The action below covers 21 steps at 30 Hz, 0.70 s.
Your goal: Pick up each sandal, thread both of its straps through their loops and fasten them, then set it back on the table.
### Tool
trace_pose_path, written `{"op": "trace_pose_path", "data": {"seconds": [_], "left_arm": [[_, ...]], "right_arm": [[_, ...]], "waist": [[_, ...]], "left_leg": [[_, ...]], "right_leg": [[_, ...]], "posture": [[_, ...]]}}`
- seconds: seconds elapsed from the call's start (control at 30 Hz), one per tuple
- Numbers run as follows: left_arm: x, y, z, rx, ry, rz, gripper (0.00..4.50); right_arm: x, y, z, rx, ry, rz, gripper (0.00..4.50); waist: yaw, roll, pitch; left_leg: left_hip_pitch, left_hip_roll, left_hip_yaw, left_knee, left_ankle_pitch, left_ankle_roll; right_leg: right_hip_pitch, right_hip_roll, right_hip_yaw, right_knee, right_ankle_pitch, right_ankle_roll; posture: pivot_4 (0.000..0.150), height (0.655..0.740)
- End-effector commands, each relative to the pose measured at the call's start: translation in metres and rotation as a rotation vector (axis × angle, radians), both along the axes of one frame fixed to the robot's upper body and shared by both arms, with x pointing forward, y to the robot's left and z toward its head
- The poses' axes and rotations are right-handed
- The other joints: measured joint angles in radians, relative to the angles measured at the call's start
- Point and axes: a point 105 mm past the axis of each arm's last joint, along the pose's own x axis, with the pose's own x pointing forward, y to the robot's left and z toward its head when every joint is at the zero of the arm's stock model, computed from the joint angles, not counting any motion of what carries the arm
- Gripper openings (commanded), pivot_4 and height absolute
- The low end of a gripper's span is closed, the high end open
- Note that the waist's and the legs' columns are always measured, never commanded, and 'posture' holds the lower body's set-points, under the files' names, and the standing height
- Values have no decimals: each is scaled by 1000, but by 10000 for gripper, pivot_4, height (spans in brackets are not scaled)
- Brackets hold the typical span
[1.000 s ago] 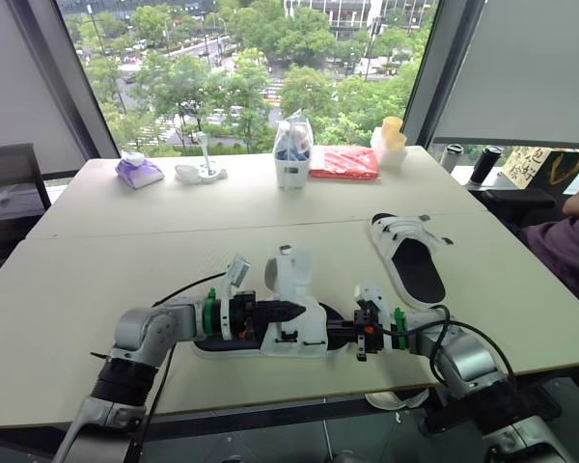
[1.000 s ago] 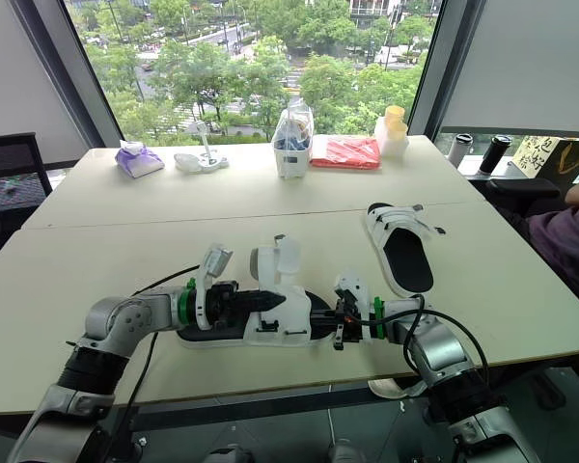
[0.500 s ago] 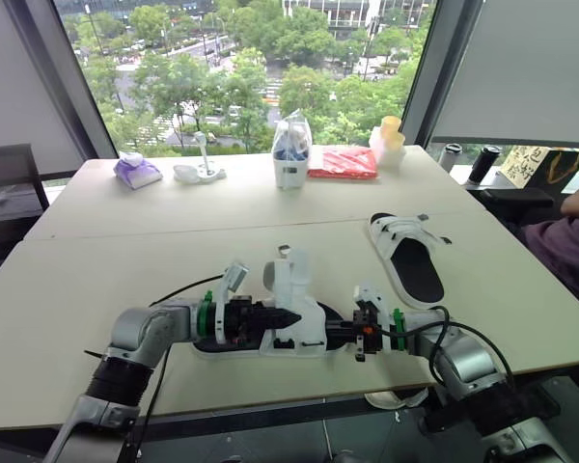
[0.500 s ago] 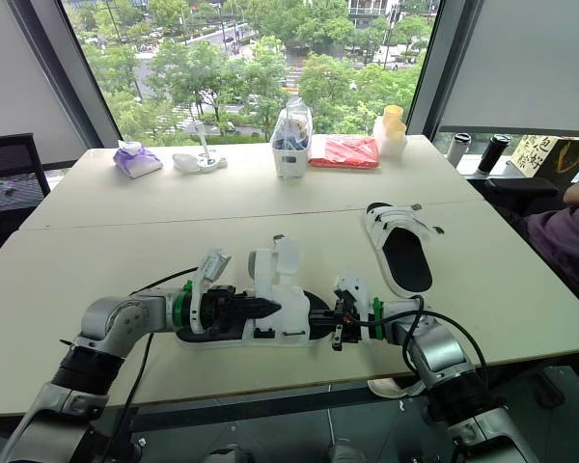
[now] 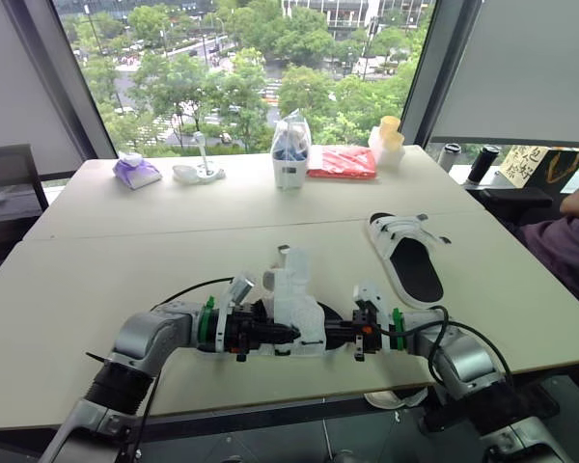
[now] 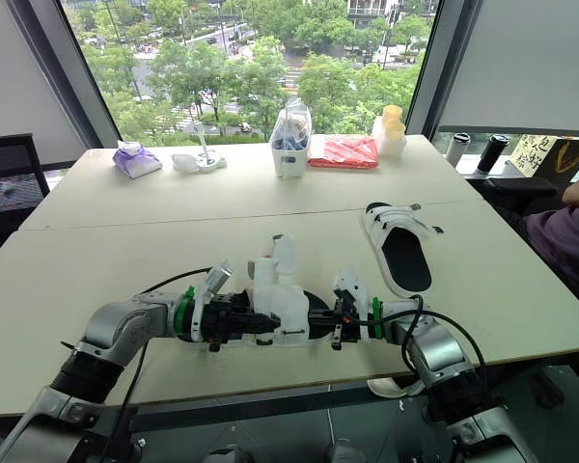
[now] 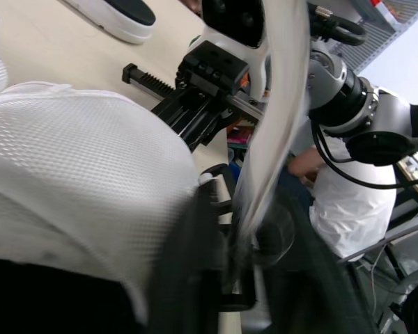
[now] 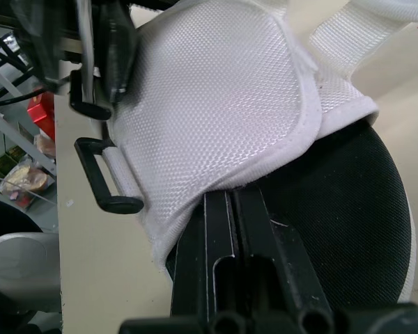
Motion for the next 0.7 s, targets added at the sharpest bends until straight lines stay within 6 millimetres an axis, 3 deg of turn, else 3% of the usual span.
{"op": "trace_pose_path", "data": {"seconds": [0.03,0.13,0.23,0.37,0.47,0.5,0.7], "left_arm": [[-2,20,22,-2,-82,70,28767],[-15,32,25,48,-120,82,28767],[-37,43,15,146,-158,69,28767],[-59,39,0,200,-174,41,28767],[-57,33,-10,210,-200,62,28767],[-54,31,-14,214,-209,72,28767],[-41,23,-38,224,-228,118,28767]], "right_arm": [[-7,-14,-41,-118,135,-54,0],[-7,-16,-42,-122,137,-56,0],[-7,-18,-44,-129,141,-48,0],[-5,-15,-45,-128,145,-40,0],[-4,-13,-46,-127,146,-29,0],[-4,-12,-46,-127,146,-26,0],[-5,-12,-45,-133,143,-14,0]], "waist": [[-2,0,0],[-1,0,0],[-4,1,1],[-4,2,1],[-4,9,-1],[-3,9,0],[0,8,-1]], "left_leg": [[0,0,0,0,0,0],[0,1,0,0,0,-1],[3,2,3,-1,-3,-4],[4,3,4,0,-4,-7],[-1,13,6,-1,-4,-7],[-7,14,6,1,-4,-7],[-6,15,11,2,-4,-7]], "right_leg": [[0,0,0,0,0,0],[-1,0,0,0,0,0],[-1,0,0,-3,0,0],[-2,-1,0,-6,0,0],[0,5,-5,-24,0,0],[-1,4,-8,-26,0,0],[-3,4,-7,-25,3,-4]], "posture": [[1500,7400],[1500,7400],[1500,7400],[1500,7400],[1500,7400],[1500,7400],[1500,7400]]}}
